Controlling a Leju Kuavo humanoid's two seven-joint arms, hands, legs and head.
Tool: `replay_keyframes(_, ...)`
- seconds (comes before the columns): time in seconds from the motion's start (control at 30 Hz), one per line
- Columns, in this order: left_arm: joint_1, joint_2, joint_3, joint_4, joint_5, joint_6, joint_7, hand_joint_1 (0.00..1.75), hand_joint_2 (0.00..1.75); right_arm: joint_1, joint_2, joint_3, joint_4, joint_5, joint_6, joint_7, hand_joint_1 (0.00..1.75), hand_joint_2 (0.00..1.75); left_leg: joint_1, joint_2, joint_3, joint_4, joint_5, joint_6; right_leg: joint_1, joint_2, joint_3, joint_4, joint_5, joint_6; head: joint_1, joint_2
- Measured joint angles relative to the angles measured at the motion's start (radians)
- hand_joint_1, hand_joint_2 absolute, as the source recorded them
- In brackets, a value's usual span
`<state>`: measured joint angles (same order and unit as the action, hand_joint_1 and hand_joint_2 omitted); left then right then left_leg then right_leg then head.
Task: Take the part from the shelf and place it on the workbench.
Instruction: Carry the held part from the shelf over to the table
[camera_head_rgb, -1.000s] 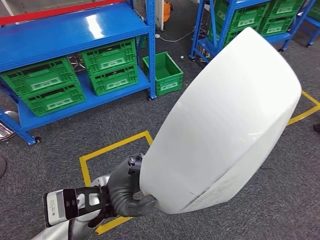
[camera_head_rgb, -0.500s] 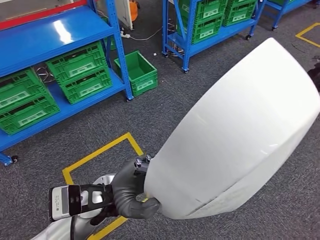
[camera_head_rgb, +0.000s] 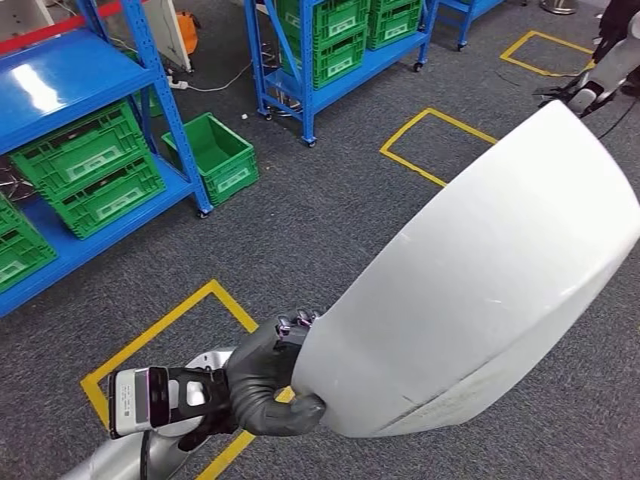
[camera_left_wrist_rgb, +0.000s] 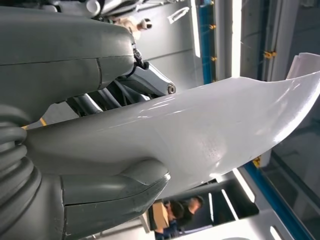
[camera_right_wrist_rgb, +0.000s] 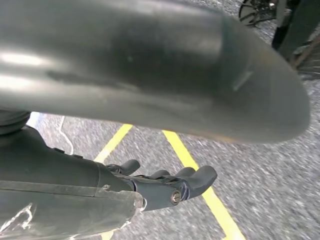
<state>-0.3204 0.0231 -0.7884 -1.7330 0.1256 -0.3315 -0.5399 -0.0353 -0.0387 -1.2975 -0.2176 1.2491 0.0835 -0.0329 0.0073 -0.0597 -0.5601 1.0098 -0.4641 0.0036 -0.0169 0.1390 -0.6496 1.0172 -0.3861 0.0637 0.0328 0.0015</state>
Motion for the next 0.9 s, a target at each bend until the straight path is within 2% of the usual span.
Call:
replay_keyframes(0.03, -0.002, -0.001, -0.001, 0.001, 0.0, 0.0, 0.0, 1.75, 1.75, 0.002, 0.001, -0.001, 0.0, -0.001, 0.0, 0.0, 0.0, 0.0, 0.001, 0.012, 0.001, -0.002, 0.003, 0.006, 0.001, -0.017, -0.009, 0.015, -0.008, 0.004, 0.003, 0.0)
replay_keyframes(0.07, -0.004, -0.002, -0.001, 0.002, 0.001, 0.0, 0.0, 1.75, 1.75, 0.002, 0.002, -0.003, 0.0, -0.004, 0.0, -0.001, 0.0, 0.0, 0.002, 0.025, 0.001, -0.003, 0.004, 0.01, 0.003, -0.045, -0.027, 0.051, -0.028, 0.008, 0.007, 0.0)
replay_keyframes(0.13, -0.006, -0.003, -0.002, 0.005, 0.001, 0.0, 0.0, 1.75, 1.75, -0.005, 0.004, -0.01, 0.001, -0.018, 0.0, -0.002, 0.0, 0.0, -0.001, 0.052, 0.001, -0.003, 0.004, 0.016, 0.006, -0.107, -0.087, 0.178, -0.091, 0.014, 0.013, 0.0)
replay_keyframes(0.17, -0.006, -0.003, -0.003, 0.007, 0.001, 0.0, 0.0, 1.75, 1.75, -0.008, 0.005, -0.016, 0.001, -0.026, 0.0, -0.001, 0.0, 0.0, -0.002, 0.067, 0.002, -0.003, 0.003, 0.017, 0.006, -0.123, -0.116, 0.241, -0.115, 0.017, 0.014, 0.0)
replay_keyframes(0.2, -0.006, -0.003, -0.004, 0.009, 0.001, 0.0, 0.0, 1.75, 1.75, -0.009, 0.007, -0.022, 0.001, -0.033, 0.0, 0.0, 0.0, 0.0, -0.003, 0.081, 0.002, -0.003, 0.001, 0.017, 0.005, -0.131, -0.131, 0.276, -0.124, 0.018, 0.014, 0.0)
replay_keyframes(0.23, -0.006, -0.003, -0.005, 0.011, 0.002, -0.001, 0.0, 1.75, 1.75, -0.009, 0.008, -0.027, 0.001, -0.037, 0.0, 0.003, 0.0, 0.0, -0.004, 0.094, 0.003, -0.003, 0.0, 0.017, 0.005, -0.135, -0.126, 0.272, -0.115, 0.018, 0.014, 0.0)
replay_keyframes(0.27, -0.007, -0.003, -0.006, 0.012, 0.002, -0.002, 0.0, 1.75, 1.75, -0.007, 0.009, -0.032, 0.001, -0.039, 0.0, 0.006, 0.0, 0.0, -0.004, 0.106, 0.005, -0.003, -0.002, 0.015, 0.005, -0.141, -0.1, 0.228, -0.09, 0.017, 0.014, 0.0)
replay_keyframes(0.33, -0.009, -0.005, -0.007, 0.013, 0.003, -0.003, 0.0, 1.75, 1.75, -0.007, 0.009, -0.039, 0.001, -0.04, 0.0, 0.01, 0.0, 0.0, -0.007, 0.125, 0.012, -0.003, -0.008, 0.008, 0.008, -0.177, -0.019, 0.091, -0.037, 0.012, 0.014, 0.0)
replay_keyframes(0.37, -0.011, -0.006, -0.007, 0.014, 0.003, -0.003, -0.001, 1.75, 1.75, -0.008, 0.01, -0.042, 0.001, -0.04, 0.0, 0.01, 0.0, 0.0, -0.01, 0.134, 0.015, -0.003, -0.011, 0.004, 0.01, -0.192, 0.01, 0.04, -0.022, 0.007, 0.013, 0.0)
replay_keyframes(0.4, -0.013, -0.007, -0.008, 0.014, 0.004, -0.003, -0.001, 1.75, 1.75, -0.01, 0.011, -0.044, 0.001, -0.04, 0.0, 0.01, 0.0, 0.0, -0.014, 0.142, 0.017, -0.003, -0.014, -0.001, 0.013, -0.201, 0.024, 0.014, -0.018, 0.002, 0.012, 0.0)
replay_keyframes(0.47, -0.015, -0.009, -0.009, 0.015, 0.004, -0.003, -0.001, 1.75, 1.75, -0.011, 0.013, -0.048, 0.001, -0.04, 0.0, 0.011, 0.0, 0.0, -0.016, 0.16, 0.021, -0.007, -0.016, -0.01, 0.016, -0.186, 0.021, 0.006, -0.018, -0.011, 0.01, 0.0)
replay_keyframes(0.5, -0.016, -0.01, -0.009, 0.015, 0.005, -0.004, -0.001, 1.75, 1.75, -0.01, 0.013, -0.049, 0.001, -0.04, -0.001, 0.012, 0.0, 0.0, -0.014, 0.16, 0.023, -0.007, -0.019, -0.016, 0.015, -0.175, 0.02, 0.004, -0.017, -0.017, 0.01, 0.0)
replay_keyframes(0.57, -0.017, -0.01, -0.009, 0.016, 0.006, -0.006, -0.001, 1.75, 1.75, -0.008, 0.014, -0.051, 0.001, -0.038, -0.001, 0.017, 0.0, 0.0, -0.011, 0.126, 0.008, 0.029, -0.048, -0.026, 0.01, -0.153, 0.022, -0.002, -0.013, -0.028, 0.007, 0.0)
replay_keyframes(0.63, -0.016, -0.008, -0.009, 0.018, 0.008, -0.007, -0.003, 1.75, 1.75, -0.01, 0.016, -0.051, 0.001, -0.035, -0.001, 0.022, 0.0, 0.0, -0.009, 0.081, -0.049, 0.148, -0.111, -0.03, 0.008, -0.13, 0.022, -0.005, -0.011, -0.036, 0.002, 0.0)
replay_keyframes(0.67, -0.015, -0.006, -0.008, 0.019, 0.009, -0.007, -0.005, 1.75, 1.75, -0.011, 0.016, -0.051, 0.001, -0.032, -0.001, 0.025, 0.0, 0.0, -0.009, 0.072, -0.085, 0.216, -0.139, -0.031, 0.008, -0.118, 0.021, -0.005, -0.011, -0.038, 0.0, 0.0)
replay_keyframes(0.7, -0.013, -0.004, -0.008, 0.02, 0.01, -0.007, -0.007, 1.75, 1.75, -0.011, 0.017, -0.051, 0.001, -0.03, -0.001, 0.028, 0.0, 0.0, -0.009, 0.069, -0.112, 0.263, -0.15, -0.031, 0.008, -0.104, 0.021, -0.005, -0.011, -0.038, -0.001, 0.0)
replay_keyframes(0.73, -0.012, -0.002, -0.008, 0.02, 0.01, -0.007, -0.009, 1.75, 1.75, -0.01, 0.017, -0.051, 0.001, -0.029, -0.001, 0.03, 0.0, 0.0, -0.009, 0.068, -0.122, 0.274, -0.139, -0.031, 0.007, -0.091, 0.022, -0.005, -0.01, -0.038, -0.001, 0.0)
replay_keyframes(0.77, -0.011, -0.001, -0.008, 0.02, 0.01, -0.007, -0.011, 1.75, 1.75, -0.009, 0.017, -0.051, 0.001, -0.027, -0.001, 0.031, 0.0, 0.0, -0.008, 0.066, -0.113, 0.247, -0.109, -0.031, 0.006, -0.076, 0.022, -0.004, -0.01, -0.037, -0.001, 0.0)
replay_keyframes(0.8, -0.011, 0.0, -0.007, 0.02, 0.01, -0.007, -0.013, 1.75, 1.75, -0.007, 0.017, -0.051, 0.001, -0.025, -0.001, 0.032, 0.0, 0.0, -0.005, 0.056, -0.088, 0.189, -0.07, -0.03, 0.005, -0.062, 0.022, -0.004, -0.009, -0.034, -0.001, 0.0)
replay_keyframes(0.83, -0.011, 0.0, -0.007, 0.02, 0.009, -0.007, -0.015, 1.75, 1.75, -0.007, 0.017, -0.051, 0.0, -0.024, 0.0, 0.032, 0.0, 0.0, -0.001, 0.031, -0.057, 0.121, -0.035, -0.032, 0.004, -0.049, 0.021, -0.002, -0.008, -0.029, -0.001, 0.0)
replay_keyframes(0.87, -0.01, 0.001, -0.007, 0.02, 0.008, -0.007, -0.018, 1.75, 1.75, -0.008, 0.015, -0.051, 0.0, -0.022, 0.001, 0.032, 0.0, 0.0, 0.003, 0.006, -0.031, 0.064, -0.012, -0.032, 0.004, -0.036, 0.018, 0.001, -0.007, -0.024, -0.002, 0.0)
replay_keyframes(0.9, -0.01, 0.001, -0.006, 0.02, 0.007, -0.007, -0.021, 1.75, 1.75, -0.008, 0.013, -0.051, 0.0, -0.021, 0.002, 0.033, 0.0, 0.0, 0.006, -0.015, -0.015, 0.027, -0.002, -0.031, 0.004, -0.025, 0.013, 0.003, -0.006, -0.017, -0.003, 0.0)
